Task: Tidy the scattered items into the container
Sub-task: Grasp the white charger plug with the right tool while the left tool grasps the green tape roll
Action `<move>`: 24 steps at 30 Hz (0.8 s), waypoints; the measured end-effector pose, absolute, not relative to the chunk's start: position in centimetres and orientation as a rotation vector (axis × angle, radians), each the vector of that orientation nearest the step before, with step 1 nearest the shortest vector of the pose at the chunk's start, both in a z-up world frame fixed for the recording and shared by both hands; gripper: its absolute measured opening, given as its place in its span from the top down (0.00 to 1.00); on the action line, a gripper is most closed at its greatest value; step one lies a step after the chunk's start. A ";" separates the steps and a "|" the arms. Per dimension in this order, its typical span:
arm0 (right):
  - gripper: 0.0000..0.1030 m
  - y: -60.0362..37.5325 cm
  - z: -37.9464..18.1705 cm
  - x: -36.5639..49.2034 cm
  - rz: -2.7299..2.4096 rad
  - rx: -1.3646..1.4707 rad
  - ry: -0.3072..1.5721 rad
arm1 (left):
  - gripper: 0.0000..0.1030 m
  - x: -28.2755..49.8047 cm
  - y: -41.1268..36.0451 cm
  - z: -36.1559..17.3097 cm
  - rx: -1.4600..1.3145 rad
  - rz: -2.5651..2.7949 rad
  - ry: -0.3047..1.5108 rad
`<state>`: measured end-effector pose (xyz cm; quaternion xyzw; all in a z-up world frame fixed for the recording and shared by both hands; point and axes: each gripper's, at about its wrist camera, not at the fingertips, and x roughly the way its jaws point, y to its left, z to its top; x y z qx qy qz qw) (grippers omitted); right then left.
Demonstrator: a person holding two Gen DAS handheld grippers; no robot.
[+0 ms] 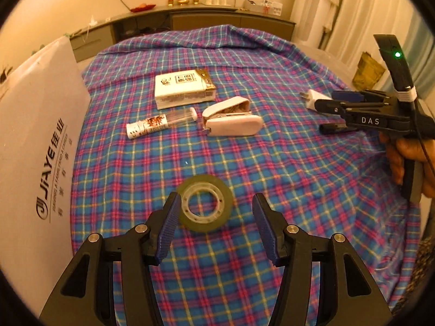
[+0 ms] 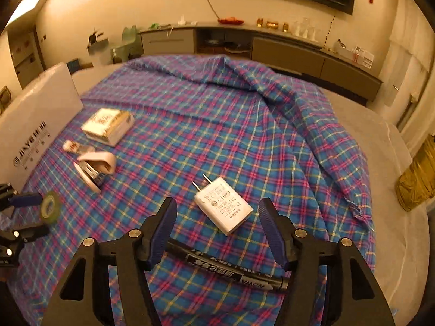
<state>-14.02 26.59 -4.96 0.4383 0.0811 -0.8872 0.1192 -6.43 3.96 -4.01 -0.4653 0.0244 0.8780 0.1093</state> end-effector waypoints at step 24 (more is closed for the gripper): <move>0.69 25.9 -6.1 -15.7 -2.563 1.333 0.188 | 0.43 -6.2 4.2 -5.2 -1.344 2.579 0.169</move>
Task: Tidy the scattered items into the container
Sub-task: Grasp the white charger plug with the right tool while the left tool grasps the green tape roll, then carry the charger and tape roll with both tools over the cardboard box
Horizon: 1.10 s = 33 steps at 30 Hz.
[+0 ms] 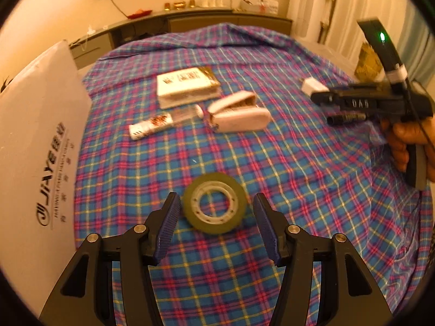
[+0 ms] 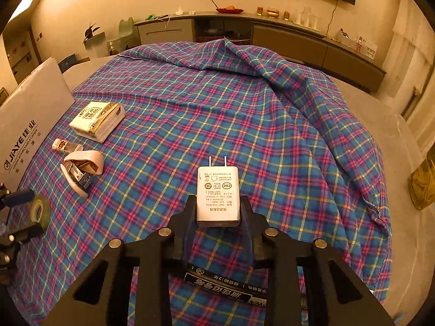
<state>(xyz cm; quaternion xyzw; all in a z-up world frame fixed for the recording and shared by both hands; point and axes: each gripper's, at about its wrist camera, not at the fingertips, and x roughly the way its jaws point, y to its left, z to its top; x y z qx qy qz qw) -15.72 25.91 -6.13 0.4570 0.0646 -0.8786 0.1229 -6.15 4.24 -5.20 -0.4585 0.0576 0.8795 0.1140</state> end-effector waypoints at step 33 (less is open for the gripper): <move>0.70 20.9 1.0 -8.5 -2.440 1.108 -0.127 | 0.52 -4.4 1.4 1.3 -1.170 2.630 0.000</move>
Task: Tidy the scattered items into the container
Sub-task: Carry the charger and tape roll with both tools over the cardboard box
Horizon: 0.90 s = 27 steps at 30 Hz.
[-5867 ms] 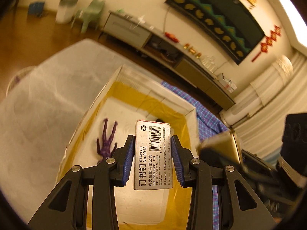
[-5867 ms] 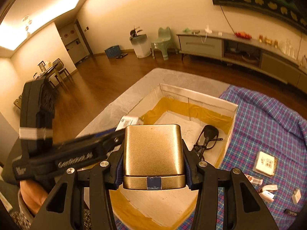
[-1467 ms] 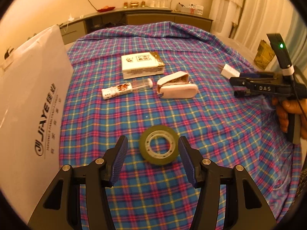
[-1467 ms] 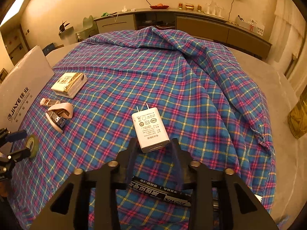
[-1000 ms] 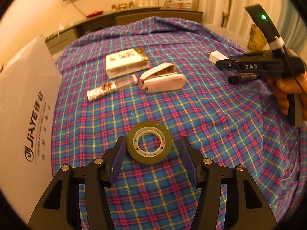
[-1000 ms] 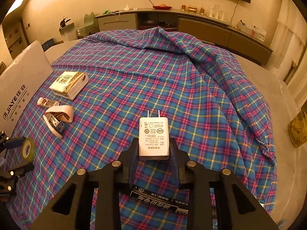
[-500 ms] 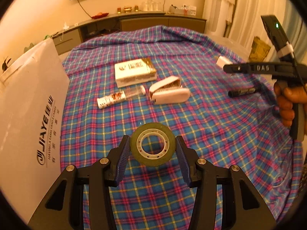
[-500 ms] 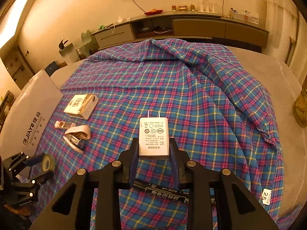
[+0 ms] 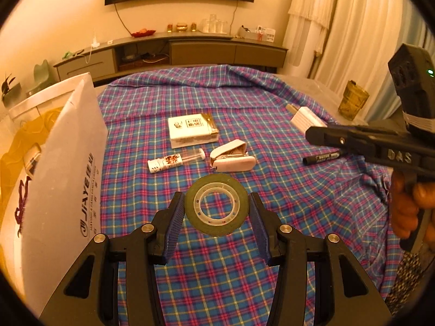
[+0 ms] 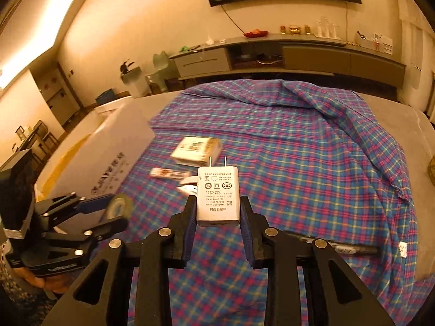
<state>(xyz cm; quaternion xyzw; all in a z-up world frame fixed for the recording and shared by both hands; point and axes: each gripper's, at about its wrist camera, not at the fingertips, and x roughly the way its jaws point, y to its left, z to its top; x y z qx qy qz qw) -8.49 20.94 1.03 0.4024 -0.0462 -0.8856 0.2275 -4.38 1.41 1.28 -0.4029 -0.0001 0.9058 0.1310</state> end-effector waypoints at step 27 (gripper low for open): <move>0.69 8.4 7.0 1.8 -2.488 0.800 -0.116 | 0.52 1.6 -9.9 10.7 -0.922 2.766 -0.225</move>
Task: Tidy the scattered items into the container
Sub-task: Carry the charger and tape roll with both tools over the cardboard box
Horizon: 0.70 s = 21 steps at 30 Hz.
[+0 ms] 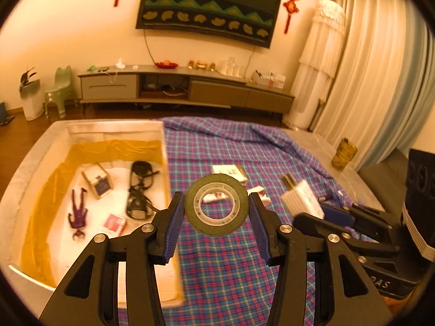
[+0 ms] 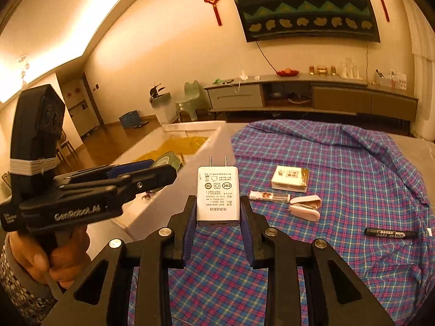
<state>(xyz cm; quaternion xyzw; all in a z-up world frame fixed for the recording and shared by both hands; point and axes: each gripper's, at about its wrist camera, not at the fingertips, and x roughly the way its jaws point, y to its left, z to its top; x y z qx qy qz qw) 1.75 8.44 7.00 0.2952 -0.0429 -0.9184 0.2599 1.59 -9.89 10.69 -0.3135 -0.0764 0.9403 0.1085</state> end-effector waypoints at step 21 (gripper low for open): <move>0.70 -1.6 13.7 5.3 -2.409 0.669 0.026 | 0.52 5.1 -19.9 12.3 -0.824 2.902 -0.466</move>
